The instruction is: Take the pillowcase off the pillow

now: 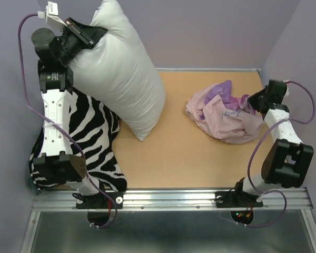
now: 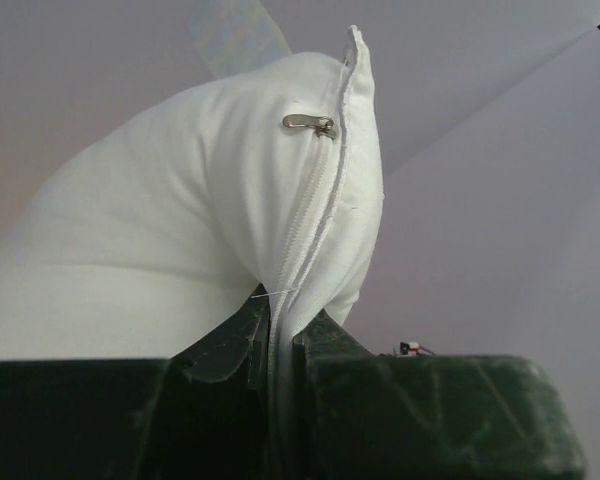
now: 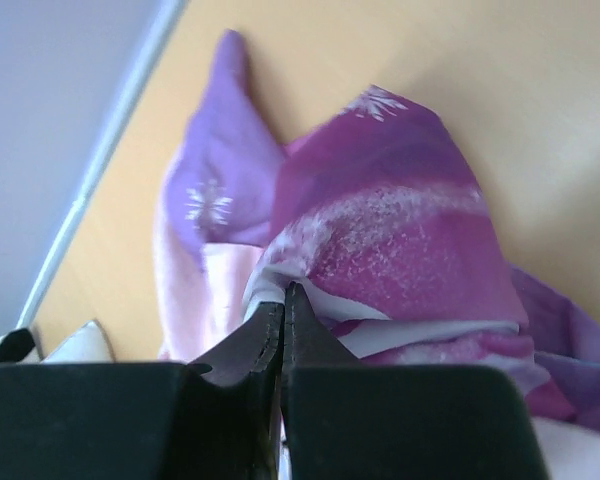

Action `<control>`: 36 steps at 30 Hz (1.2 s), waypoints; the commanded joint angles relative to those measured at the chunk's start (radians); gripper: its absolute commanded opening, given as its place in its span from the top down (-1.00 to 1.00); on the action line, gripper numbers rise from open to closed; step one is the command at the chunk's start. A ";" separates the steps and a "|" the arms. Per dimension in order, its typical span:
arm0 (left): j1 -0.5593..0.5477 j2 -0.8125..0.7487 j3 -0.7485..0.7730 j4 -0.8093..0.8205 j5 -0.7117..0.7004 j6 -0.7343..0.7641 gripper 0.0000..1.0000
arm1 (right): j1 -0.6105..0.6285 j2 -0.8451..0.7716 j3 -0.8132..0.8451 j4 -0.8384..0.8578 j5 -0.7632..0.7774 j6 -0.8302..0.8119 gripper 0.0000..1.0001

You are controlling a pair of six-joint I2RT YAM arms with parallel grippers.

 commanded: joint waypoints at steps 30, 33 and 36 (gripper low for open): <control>-0.909 0.090 -0.702 0.081 -0.493 0.357 1.00 | 0.110 -0.135 0.435 -0.119 0.085 -0.186 0.99; -0.974 0.067 -0.820 0.130 -0.523 0.330 0.97 | 0.110 -0.126 0.440 -0.129 0.136 -0.199 0.99; -1.014 0.048 -0.883 0.159 -0.537 0.303 0.89 | 0.108 -0.097 0.440 -0.130 0.108 -0.203 0.99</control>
